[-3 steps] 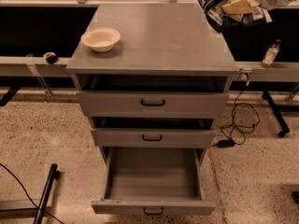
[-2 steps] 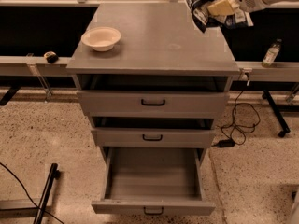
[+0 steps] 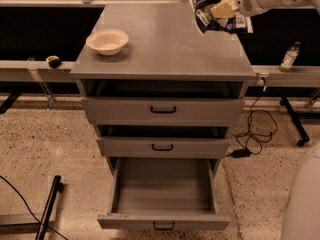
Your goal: Pick blue chip bag from bottom drawer and place on counter
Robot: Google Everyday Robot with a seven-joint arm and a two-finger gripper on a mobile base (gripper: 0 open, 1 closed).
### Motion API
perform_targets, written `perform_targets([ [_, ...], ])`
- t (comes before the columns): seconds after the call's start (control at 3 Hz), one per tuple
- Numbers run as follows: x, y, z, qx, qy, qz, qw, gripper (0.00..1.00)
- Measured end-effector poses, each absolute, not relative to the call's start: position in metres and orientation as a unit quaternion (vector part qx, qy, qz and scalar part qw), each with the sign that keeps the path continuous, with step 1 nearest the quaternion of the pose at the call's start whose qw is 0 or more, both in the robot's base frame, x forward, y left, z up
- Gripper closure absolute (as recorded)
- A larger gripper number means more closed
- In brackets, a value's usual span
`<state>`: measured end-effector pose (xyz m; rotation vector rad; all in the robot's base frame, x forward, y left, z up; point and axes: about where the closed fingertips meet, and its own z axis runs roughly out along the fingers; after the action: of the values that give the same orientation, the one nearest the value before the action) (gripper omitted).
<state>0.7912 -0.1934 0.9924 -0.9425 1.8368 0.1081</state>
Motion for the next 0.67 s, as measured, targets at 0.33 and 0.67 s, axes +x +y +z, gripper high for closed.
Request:
perform_targets([
  [0.33, 0.806, -0.187, 0.968, -0.381, 0.774, 0.06, 0.502, 0.6],
  [0.67, 0.819, -0.174, 0.929, -0.379, 0.785, 0.075, 0.484, 0.39],
])
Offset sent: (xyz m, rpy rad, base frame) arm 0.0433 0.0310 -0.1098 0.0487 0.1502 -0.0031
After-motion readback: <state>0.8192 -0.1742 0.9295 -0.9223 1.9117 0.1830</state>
